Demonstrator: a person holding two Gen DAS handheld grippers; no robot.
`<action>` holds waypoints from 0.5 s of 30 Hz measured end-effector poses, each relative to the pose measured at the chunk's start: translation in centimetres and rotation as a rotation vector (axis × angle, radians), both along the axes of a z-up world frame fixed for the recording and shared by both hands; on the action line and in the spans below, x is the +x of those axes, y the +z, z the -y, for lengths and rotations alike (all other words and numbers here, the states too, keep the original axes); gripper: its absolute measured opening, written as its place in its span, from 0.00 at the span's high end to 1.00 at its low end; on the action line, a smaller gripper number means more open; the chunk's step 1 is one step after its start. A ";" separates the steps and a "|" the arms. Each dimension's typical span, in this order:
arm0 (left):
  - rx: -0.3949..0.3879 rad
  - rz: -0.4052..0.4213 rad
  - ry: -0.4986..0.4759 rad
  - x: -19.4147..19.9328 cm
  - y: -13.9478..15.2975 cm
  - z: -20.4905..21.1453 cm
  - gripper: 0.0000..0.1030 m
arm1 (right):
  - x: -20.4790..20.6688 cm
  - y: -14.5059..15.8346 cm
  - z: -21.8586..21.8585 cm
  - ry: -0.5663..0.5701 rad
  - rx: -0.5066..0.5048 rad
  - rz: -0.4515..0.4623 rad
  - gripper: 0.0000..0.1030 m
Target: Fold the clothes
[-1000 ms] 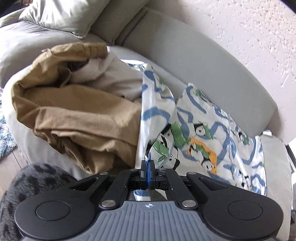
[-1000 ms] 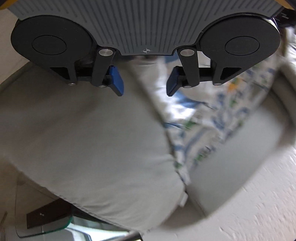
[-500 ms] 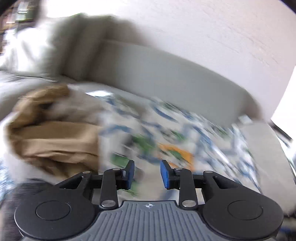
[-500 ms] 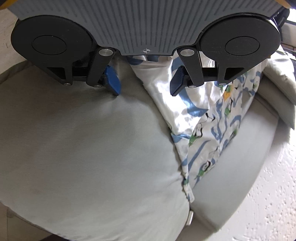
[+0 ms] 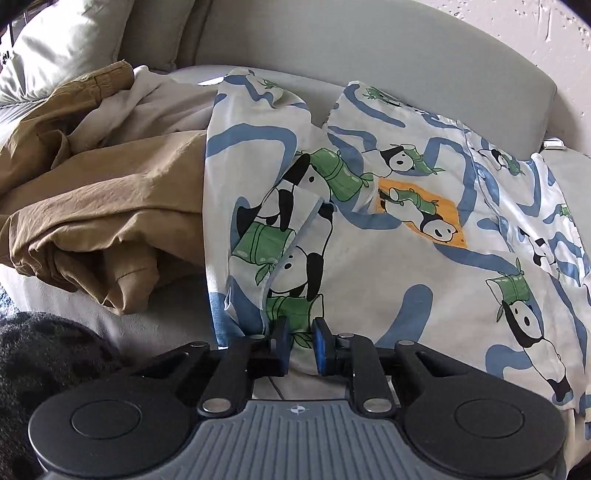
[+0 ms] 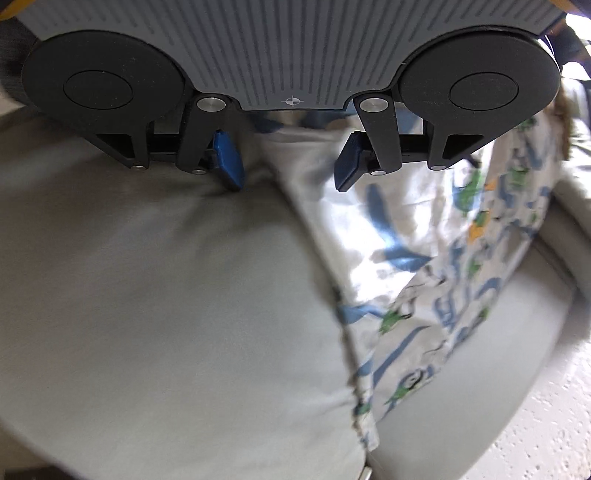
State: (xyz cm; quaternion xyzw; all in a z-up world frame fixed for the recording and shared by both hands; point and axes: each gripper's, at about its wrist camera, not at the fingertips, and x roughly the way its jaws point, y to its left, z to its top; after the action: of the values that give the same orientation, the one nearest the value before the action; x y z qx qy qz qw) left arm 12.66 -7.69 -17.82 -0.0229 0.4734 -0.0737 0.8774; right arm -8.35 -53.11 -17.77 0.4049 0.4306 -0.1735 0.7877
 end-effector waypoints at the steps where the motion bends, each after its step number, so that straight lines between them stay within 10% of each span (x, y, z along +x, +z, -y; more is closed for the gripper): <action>1: -0.004 -0.001 -0.003 -0.1 0.1 0.0 0.83 | 0.3 -0.3 -0.3 0.014 0.001 -0.002 0.62; 2: -0.021 -0.008 -0.013 -0.2 0.2 0.1 0.83 | 0.6 -0.6 -0.6 0.028 0.002 -0.004 1.00; 12: 0.014 0.005 -0.083 -1.1 -0.4 1.5 0.85 | 0.2 2.8 -3.1 0.026 -0.266 -0.099 0.99; 15: -0.021 -0.008 -0.064 -1.0 -0.2 0.5 0.84 | 0.0 3.6 -3.5 0.020 -0.300 -0.126 0.76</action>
State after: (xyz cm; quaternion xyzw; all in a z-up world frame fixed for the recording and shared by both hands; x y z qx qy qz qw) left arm 11.66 -8.21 -18.07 -0.0174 0.4767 -0.1067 0.8724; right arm -8.35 -49.61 -14.15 0.2666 0.4527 -0.2530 0.8124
